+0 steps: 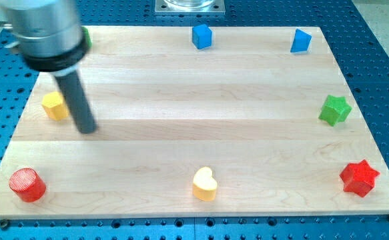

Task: Move the yellow hexagon parallel to the red circle

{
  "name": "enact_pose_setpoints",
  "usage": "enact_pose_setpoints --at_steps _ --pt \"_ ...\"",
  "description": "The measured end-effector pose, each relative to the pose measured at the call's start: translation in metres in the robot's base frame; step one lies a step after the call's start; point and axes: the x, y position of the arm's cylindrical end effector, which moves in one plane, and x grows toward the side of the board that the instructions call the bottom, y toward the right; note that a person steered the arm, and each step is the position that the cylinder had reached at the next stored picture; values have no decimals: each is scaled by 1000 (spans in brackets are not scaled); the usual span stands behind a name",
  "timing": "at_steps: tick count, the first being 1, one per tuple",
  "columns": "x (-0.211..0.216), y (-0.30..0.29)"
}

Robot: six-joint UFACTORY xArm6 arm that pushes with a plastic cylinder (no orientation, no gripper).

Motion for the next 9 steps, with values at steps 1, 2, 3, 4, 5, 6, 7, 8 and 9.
enact_pose_setpoints --at_steps 1,2,3,4,5,6,7,8,9 --pt "0 -20" --pt "-11 -20" --pt "-56 -20" --pt "-56 -20" --pt "-56 -22" --pt "-26 -23" --pt "-14 -34" --pt "-51 -43" --pt "-70 -43"
